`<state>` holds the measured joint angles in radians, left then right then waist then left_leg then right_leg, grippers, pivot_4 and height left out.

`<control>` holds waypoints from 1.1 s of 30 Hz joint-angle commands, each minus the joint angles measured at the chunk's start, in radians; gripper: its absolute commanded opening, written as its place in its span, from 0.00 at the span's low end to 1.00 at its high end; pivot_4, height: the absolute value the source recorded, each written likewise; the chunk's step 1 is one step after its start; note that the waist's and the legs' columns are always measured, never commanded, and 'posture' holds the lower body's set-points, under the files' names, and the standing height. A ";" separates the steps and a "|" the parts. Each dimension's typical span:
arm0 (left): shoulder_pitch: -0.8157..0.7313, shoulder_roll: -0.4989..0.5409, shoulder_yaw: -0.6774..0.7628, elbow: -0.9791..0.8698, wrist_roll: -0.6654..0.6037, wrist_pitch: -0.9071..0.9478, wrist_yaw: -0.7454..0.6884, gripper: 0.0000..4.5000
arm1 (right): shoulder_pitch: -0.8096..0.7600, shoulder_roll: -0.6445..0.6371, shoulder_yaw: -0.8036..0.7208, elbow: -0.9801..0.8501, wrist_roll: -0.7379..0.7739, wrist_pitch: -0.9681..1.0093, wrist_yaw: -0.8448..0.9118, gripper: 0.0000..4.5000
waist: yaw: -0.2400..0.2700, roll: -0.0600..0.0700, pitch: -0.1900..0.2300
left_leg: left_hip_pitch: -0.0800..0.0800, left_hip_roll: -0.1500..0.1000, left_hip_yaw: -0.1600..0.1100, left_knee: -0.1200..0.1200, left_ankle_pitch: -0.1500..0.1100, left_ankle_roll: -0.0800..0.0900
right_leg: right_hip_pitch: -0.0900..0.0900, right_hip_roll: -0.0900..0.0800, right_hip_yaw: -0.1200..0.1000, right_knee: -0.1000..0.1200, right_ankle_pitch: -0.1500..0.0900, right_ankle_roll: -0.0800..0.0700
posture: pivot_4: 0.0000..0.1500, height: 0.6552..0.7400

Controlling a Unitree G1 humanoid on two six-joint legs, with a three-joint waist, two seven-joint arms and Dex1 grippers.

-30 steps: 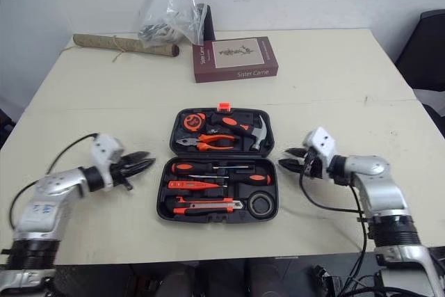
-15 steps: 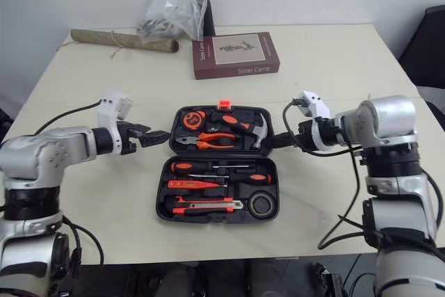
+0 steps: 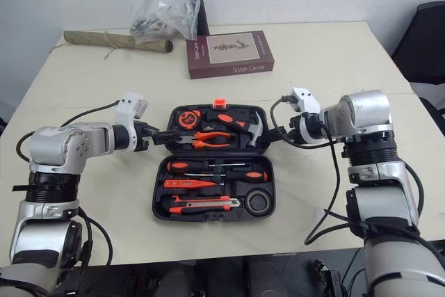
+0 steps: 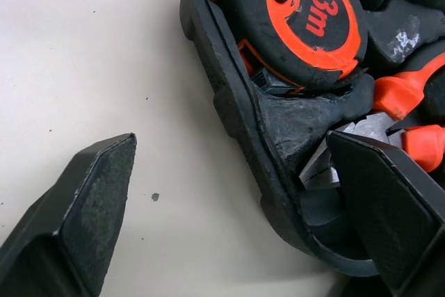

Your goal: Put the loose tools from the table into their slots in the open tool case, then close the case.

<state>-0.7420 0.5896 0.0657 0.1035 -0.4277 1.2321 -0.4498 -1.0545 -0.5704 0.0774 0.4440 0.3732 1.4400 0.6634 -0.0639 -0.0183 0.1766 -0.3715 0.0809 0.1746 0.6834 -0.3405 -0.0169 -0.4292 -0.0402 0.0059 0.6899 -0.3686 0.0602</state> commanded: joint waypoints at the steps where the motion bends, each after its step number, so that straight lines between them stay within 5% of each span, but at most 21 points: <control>1: -0.018 0.002 -0.003 0.005 0.011 0.008 -0.001 0.61 | -0.010 0.029 -0.012 0.056 -0.021 0.000 -0.039 1.00 | -0.002 -0.001 -0.001 | 0.001 0.000 0.000 0.000 0.000 0.000 | 0.000 0.000 0.000 0.000 0.000 0.000 | 1.00 1.00; 2: -0.018 0.000 -0.005 0.006 0.011 0.012 -0.003 0.51 | -0.014 0.037 -0.018 0.069 -0.023 0.004 -0.049 1.00 | -0.003 -0.002 -0.001 | 0.001 0.000 0.000 0.000 0.000 0.000 | 0.001 0.000 0.000 0.000 0.000 0.000 | 1.00 1.00; 7: -0.014 -0.026 0.004 0.014 -0.004 0.027 -0.018 0.01 | -0.017 0.074 -0.053 0.102 -0.016 0.031 -0.073 0.46 | -0.007 -0.002 -0.002 | 0.002 0.000 0.000 0.000 0.001 -0.001 | 0.002 0.000 0.000 0.002 0.000 0.000 | 1.00 1.00; 11: 0.000 -0.052 0.033 0.016 -0.014 0.006 -0.022 0.00 | -0.012 0.118 -0.141 0.091 0.008 0.026 -0.095 0.05 | -0.007 -0.005 -0.006 | 0.003 0.000 -0.001 0.000 0.001 -0.001 | 0.002 0.000 0.000 0.002 0.000 0.000 | 1.00 1.00; 12: 0.005 -0.061 0.049 0.012 -0.022 -0.002 -0.025 0.00 | -0.005 0.131 -0.172 0.077 0.016 0.007 -0.101 0.01 | -0.007 -0.006 -0.007 | 0.003 0.000 -0.001 0.000 0.001 -0.001 | 0.003 0.000 0.000 0.002 0.000 0.000 | 1.00 1.00; 20: 0.118 -0.117 0.178 -0.100 -0.061 -0.317 -0.121 0.00 | 0.199 0.132 -0.225 -0.236 0.063 -0.357 0.013 0.01 | -0.008 -0.009 -0.008 | 0.002 0.000 -0.001 0.000 0.001 -0.001 | 0.002 0.000 0.000 0.001 0.000 0.000 | 1.00 1.00; 25: 0.227 -0.124 0.185 -0.154 -0.006 -0.686 -0.204 0.00 | 0.440 0.075 -0.164 -0.475 -0.037 -0.821 0.109 0.01 | -0.006 -0.008 -0.007 | -0.001 0.000 0.000 -0.003 0.001 -0.001 | -0.001 0.000 -0.001 -0.001 0.000 0.000 | 1.00 1.00; 33: 0.433 -0.067 0.085 -0.120 0.290 -1.371 -0.232 0.00 | 0.697 0.000 -0.089 -0.340 -0.333 -1.665 0.060 0.01 | -0.009 -0.009 -0.007 | 0.000 0.000 0.000 -0.004 0.001 -0.001 | 0.000 0.001 0.000 -0.002 0.000 0.000 | 1.00 1.00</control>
<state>-0.3211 0.4923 0.1388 0.0102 -0.2074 0.0376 -0.6814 -0.3807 -0.5328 -0.0195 0.0750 0.1346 -0.0431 0.7277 -0.0725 -0.0269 0.1700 -0.3705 0.0810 0.1749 0.6791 -0.3392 -0.0180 -0.4290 -0.0393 0.0059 0.6867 -0.3686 0.0603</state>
